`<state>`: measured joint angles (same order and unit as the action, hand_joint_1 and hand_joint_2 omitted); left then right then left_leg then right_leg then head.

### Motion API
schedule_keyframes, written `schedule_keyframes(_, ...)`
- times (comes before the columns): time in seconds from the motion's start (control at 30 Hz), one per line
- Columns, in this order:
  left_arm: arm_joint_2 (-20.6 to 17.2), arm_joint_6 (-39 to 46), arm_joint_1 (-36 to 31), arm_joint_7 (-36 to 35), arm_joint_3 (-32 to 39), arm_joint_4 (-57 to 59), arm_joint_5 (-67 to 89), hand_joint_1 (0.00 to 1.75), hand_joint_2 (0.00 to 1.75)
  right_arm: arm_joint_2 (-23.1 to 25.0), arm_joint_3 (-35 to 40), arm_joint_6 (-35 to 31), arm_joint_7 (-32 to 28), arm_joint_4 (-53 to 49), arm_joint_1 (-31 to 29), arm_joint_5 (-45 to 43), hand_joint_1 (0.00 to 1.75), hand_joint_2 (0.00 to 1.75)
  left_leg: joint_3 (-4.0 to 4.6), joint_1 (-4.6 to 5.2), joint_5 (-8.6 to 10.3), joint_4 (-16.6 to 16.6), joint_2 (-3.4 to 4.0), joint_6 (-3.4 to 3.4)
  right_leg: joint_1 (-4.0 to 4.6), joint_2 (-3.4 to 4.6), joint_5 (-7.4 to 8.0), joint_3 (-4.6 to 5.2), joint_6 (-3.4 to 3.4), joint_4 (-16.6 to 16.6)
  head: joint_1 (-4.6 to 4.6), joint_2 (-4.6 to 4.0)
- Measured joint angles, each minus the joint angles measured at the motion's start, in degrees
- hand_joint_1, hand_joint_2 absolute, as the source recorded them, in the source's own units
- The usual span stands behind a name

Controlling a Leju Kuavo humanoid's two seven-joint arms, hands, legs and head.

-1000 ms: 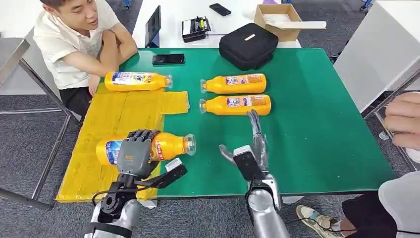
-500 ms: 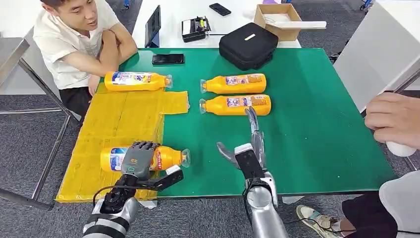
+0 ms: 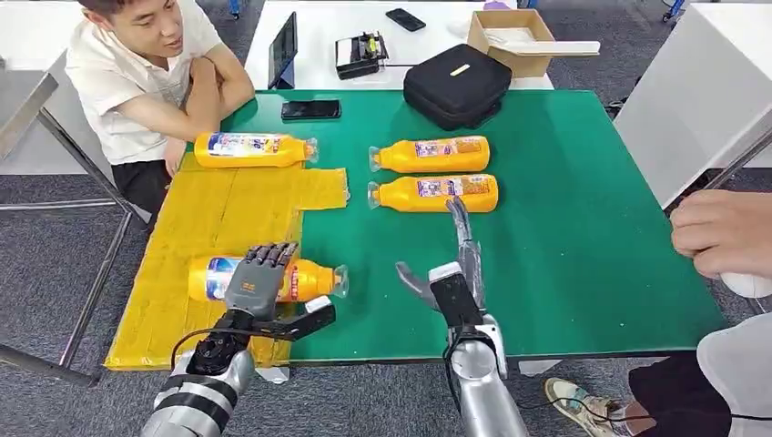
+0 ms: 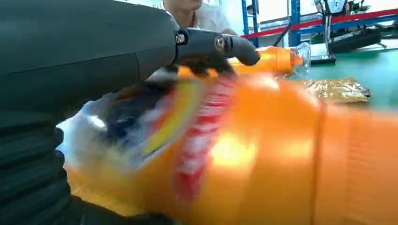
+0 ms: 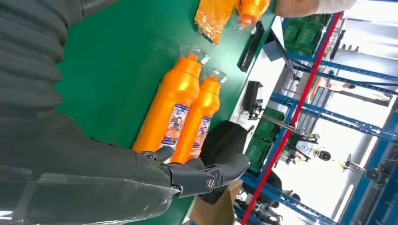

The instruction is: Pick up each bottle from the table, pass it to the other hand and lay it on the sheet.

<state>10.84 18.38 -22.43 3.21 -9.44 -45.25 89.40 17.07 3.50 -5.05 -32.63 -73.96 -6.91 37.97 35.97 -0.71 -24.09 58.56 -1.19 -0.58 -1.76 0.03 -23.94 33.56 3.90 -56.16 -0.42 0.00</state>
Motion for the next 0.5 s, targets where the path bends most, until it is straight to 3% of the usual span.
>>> schedule_keyframes(0.5, -0.04, -6.64, -3.81, -0.85, 0.26, 5.6, -0.52, 0.0, 1.75, -0.09, -0.74, -0.07, -1.03, 2.43, -0.94, 0.09, 0.0, 1.75, -0.76, 0.0, 0.01, -0.04, -0.05, 0.01, 0.0, -0.01, -0.02, -0.75, -0.03, 0.03, 0.0, 0.0)
